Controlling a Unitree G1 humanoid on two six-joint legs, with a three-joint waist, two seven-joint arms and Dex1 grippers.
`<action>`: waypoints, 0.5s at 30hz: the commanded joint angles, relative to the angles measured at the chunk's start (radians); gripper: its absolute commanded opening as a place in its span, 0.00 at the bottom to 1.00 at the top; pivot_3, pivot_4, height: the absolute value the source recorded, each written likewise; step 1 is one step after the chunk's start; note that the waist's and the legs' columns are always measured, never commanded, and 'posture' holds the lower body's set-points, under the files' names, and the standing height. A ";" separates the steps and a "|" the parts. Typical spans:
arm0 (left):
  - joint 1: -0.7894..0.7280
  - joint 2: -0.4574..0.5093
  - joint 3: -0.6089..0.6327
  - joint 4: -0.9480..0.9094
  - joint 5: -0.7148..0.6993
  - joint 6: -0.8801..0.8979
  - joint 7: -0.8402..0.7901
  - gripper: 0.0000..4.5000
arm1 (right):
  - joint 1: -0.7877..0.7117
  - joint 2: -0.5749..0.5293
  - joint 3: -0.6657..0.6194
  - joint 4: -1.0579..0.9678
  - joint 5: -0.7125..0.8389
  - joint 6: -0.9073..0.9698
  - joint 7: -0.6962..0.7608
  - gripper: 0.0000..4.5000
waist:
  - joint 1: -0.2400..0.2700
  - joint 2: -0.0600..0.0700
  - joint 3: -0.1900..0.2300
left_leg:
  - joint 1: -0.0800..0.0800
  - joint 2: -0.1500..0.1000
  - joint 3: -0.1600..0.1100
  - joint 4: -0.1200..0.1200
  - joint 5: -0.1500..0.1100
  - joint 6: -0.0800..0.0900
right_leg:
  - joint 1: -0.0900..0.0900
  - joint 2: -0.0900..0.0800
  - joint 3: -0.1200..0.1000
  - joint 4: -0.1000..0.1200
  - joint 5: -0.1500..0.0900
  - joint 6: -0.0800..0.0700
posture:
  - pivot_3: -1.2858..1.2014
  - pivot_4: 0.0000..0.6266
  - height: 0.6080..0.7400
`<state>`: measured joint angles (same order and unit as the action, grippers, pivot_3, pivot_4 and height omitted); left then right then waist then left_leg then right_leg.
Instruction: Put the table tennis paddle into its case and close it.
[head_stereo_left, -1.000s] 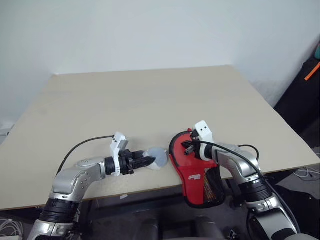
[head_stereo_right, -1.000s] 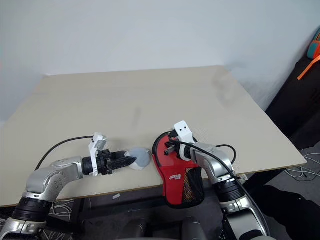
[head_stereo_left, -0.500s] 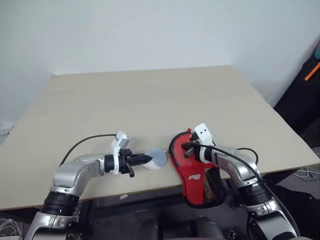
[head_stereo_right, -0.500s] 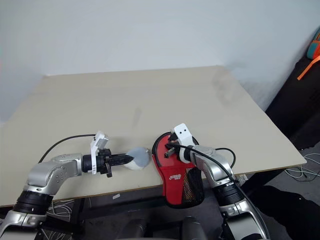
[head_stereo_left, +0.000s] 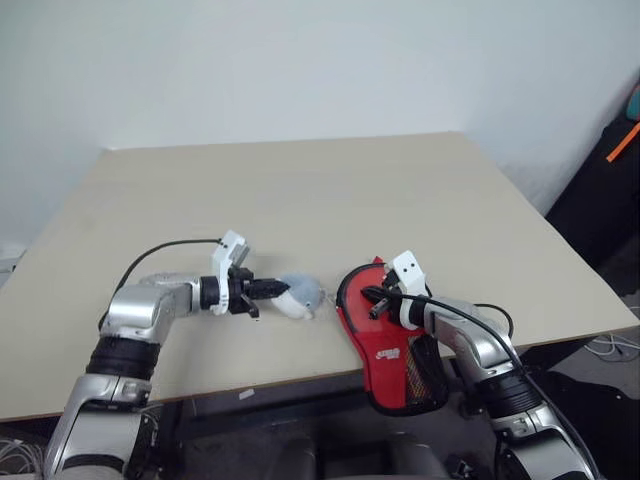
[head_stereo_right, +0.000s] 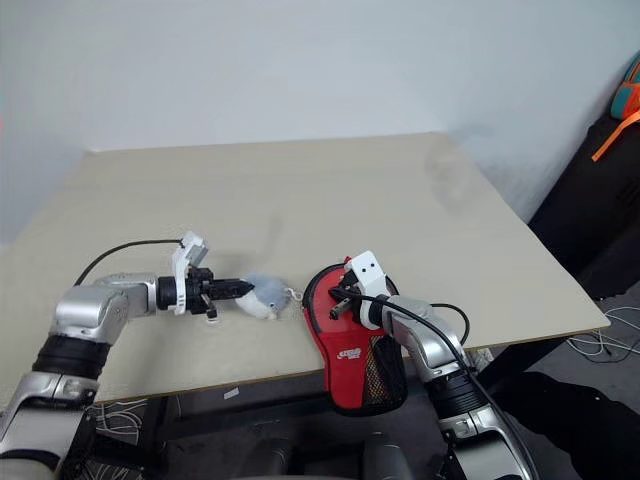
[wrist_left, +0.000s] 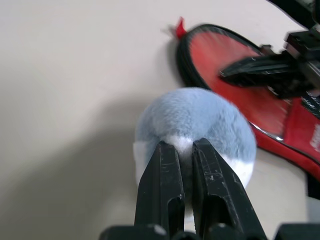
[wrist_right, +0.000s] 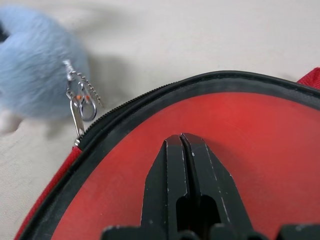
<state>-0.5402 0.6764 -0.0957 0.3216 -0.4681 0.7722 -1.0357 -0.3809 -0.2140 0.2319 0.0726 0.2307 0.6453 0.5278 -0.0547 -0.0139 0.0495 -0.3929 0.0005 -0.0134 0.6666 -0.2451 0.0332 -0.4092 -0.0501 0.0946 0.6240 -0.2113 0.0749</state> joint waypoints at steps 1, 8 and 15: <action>-0.111 -0.009 -0.020 0.114 0.094 -0.074 0.013 0.01 | 0.014 -0.003 0.005 0.033 -0.019 0.012 -0.002 0.00 | 0.001 0.000 0.000 | 0.000 0.000 0.000 0.000 0.000 0.000 | 0.000 0.000 0.000 0.000 0.000 0.000 | 0.52 0.00 1.00; -0.268 -0.107 -0.051 0.351 0.205 -0.188 0.045 0.01 | 0.010 -0.001 0.006 0.032 -0.021 0.016 -0.001 0.00 | 0.003 -0.001 -0.001 | 0.000 0.000 0.000 0.001 0.000 0.000 | 0.001 0.000 0.000 0.000 0.000 0.000 | 0.52 0.00 1.00; -0.400 -0.217 -0.041 0.513 0.273 -0.298 0.072 0.01 | 0.012 -0.005 0.009 0.027 -0.024 0.023 0.003 0.00 | 0.008 -0.002 -0.001 | -0.001 -0.001 -0.001 0.002 0.000 0.001 | 0.002 0.000 0.000 0.000 0.000 0.000 | 0.52 0.00 1.00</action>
<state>-0.8777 0.4673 -0.1652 0.8325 -0.2047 0.5253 -0.9849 -0.3811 -0.2151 0.2284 0.0745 0.2210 0.6457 0.5275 -0.0464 -0.0158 0.0484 -0.3937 -0.0004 -0.0145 0.6688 -0.2446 0.0340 -0.4076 -0.0499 0.0943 0.6243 -0.2110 0.0754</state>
